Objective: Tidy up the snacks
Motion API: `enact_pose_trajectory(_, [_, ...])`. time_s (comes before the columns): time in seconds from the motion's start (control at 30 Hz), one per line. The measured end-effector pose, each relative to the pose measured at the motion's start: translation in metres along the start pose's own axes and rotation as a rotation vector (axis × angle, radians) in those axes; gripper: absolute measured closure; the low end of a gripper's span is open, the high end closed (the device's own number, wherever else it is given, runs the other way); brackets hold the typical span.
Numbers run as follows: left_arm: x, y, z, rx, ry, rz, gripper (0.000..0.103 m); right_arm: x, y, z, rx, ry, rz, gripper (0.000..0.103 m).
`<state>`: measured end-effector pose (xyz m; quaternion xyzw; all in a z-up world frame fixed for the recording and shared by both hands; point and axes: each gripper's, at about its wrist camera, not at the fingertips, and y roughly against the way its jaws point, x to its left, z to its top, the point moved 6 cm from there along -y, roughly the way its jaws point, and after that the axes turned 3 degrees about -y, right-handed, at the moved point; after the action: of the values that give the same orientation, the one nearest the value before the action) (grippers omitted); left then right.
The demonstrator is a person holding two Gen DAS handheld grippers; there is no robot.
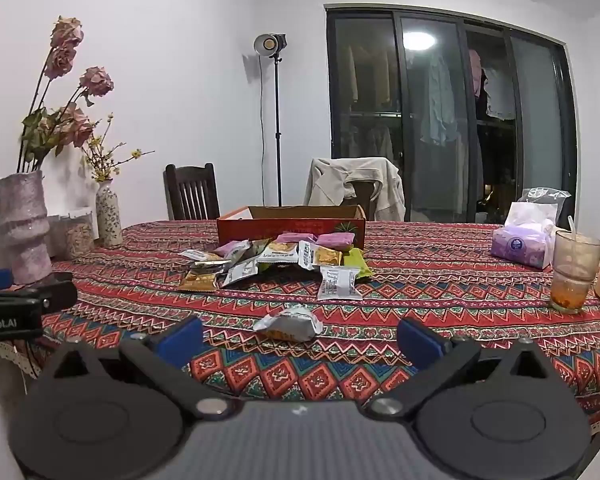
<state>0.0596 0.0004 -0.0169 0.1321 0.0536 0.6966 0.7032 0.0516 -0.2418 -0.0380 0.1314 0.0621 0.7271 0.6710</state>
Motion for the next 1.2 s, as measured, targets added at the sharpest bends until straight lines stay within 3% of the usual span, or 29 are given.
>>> enact_pose_trajectory(1.2, [-0.0042,0.0017,0.0003,-0.002,-0.011,-0.008,0.0,0.0024,-0.0016,0.0013,0.007,0.016,0.0,0.0])
